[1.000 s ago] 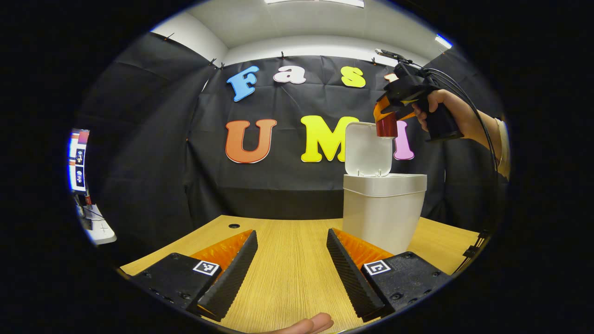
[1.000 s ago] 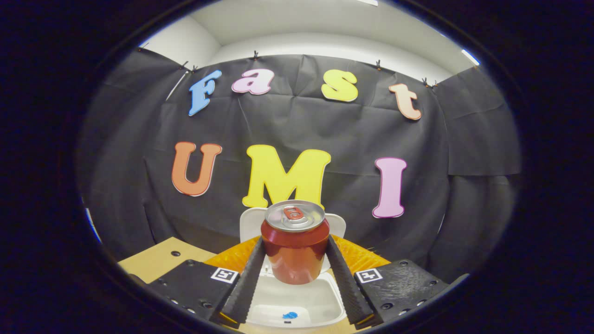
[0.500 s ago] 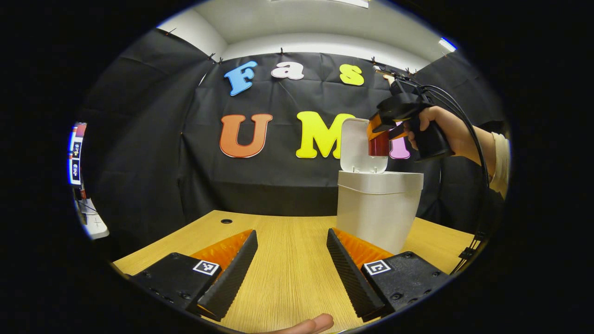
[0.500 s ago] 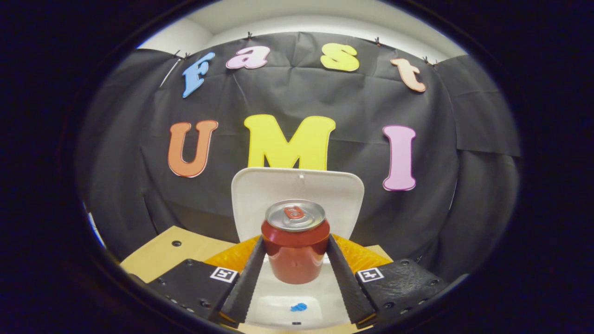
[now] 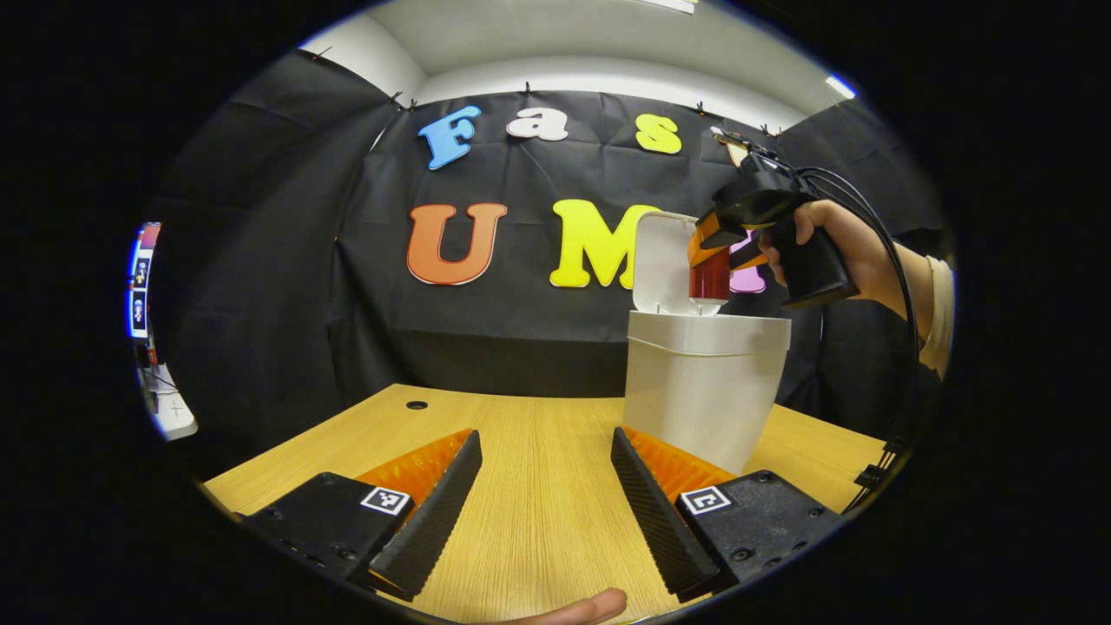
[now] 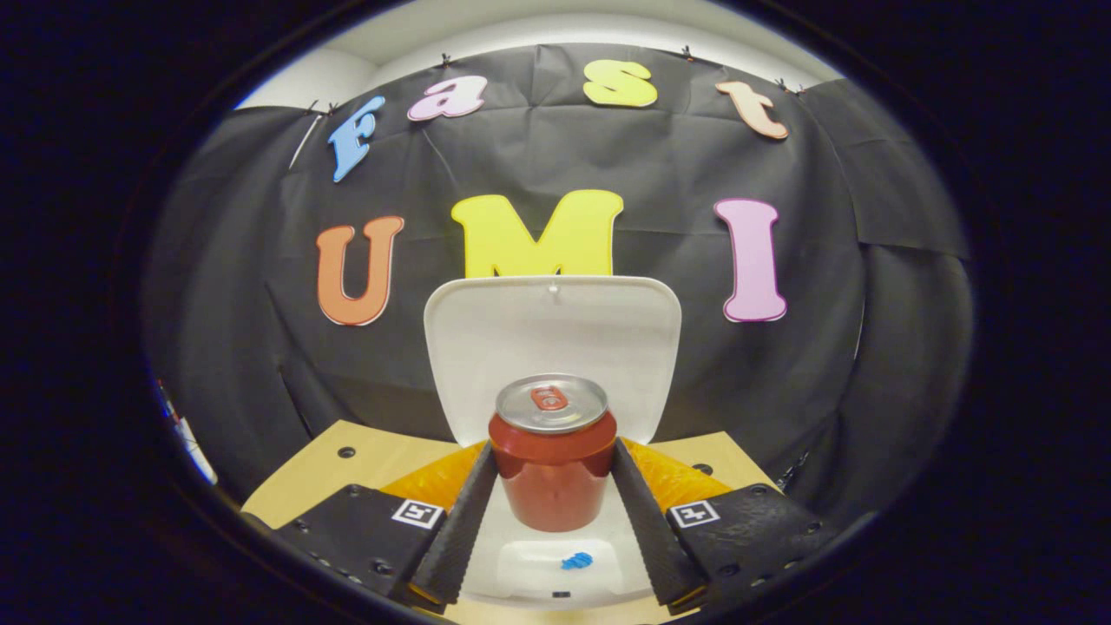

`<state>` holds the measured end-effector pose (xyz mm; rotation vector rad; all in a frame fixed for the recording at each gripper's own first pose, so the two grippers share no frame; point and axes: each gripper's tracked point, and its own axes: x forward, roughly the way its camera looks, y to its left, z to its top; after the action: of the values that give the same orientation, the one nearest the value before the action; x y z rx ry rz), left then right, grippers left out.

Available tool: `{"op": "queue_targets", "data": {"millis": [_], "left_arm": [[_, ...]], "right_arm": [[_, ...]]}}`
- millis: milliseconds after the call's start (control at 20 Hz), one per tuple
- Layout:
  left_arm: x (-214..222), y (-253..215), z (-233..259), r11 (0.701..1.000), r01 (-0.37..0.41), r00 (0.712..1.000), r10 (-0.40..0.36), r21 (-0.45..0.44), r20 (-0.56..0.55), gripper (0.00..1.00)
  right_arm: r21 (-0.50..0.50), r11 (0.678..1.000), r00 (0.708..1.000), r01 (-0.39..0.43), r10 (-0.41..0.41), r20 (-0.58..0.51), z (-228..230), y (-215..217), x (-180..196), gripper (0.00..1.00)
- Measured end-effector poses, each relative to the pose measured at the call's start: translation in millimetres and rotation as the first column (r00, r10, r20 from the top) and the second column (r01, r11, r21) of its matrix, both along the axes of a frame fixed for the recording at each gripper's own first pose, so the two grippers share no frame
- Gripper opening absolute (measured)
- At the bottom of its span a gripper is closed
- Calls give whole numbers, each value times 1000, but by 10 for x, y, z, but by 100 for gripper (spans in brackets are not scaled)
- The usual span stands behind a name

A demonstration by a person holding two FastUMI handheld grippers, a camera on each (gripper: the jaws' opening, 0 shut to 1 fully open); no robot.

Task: Press the lid of the desktop garbage bin to open it, pick up the crumpled paper on the desktop and throw it into the bin, then pick up the pop can on the desktop and drop it into the bin, and finally close the garbage bin lid.

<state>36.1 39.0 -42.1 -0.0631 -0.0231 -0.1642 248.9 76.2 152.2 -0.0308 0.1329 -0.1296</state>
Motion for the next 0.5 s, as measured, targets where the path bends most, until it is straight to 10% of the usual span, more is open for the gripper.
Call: {"op": "queue_targets", "data": {"millis": [500], "left_arm": [[8,-165,-92,999,21,999,-20,30,-28,97]], "right_arm": [[-10,1000,999,8,-7,37,256,-110,-104,85]]}}
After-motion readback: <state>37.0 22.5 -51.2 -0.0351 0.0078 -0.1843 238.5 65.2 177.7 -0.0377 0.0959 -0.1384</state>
